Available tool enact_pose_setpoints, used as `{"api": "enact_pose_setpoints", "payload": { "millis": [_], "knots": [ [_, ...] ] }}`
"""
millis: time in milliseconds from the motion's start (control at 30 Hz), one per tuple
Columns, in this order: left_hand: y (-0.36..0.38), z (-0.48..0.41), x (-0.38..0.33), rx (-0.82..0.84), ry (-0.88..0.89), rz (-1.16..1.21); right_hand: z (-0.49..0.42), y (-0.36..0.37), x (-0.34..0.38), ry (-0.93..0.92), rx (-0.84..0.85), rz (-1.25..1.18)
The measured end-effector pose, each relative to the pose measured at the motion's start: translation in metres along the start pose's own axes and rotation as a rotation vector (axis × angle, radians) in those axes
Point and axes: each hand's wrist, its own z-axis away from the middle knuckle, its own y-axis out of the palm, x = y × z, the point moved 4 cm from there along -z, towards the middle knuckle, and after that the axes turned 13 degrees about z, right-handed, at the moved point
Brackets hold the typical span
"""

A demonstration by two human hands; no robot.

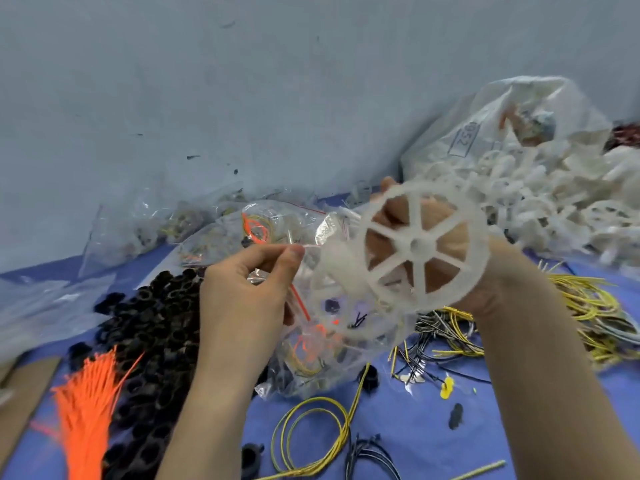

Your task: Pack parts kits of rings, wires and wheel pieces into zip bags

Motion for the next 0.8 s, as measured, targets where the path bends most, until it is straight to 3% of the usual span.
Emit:
{"api": "enact_pose_setpoints", "payload": {
  "millis": [67,233,367,500,667,733,800],
  "knots": [
    [0.004,0.002,-0.004,0.013,0.022,-0.018,0.000,0.008,0.001,0.031,0.079,0.057],
    [0.012,0.009,-0.008,0.039,0.002,0.010,-0.008,-0.003,-0.011,0.093,-0.105,0.308],
    [0.017,0.012,-0.009,0.070,-0.005,-0.005,-0.013,-0.005,-0.018,0.094,-0.152,0.536],
    [0.015,0.012,-0.010,0.043,-0.010,-0.003,-0.015,-0.009,-0.013,0.002,-0.264,0.978],
    [0.016,0.014,-0.013,0.046,-0.004,-0.021,-0.014,-0.012,-0.005,-0.093,-0.459,1.338],
    [0.016,0.014,-0.013,0.045,-0.001,-0.019,-0.014,-0.011,-0.002,-0.135,-0.558,1.404],
    [0.017,0.015,-0.014,0.052,-0.004,-0.009,-0.015,-0.008,-0.004,-0.138,-0.571,1.307]
  ]
}}
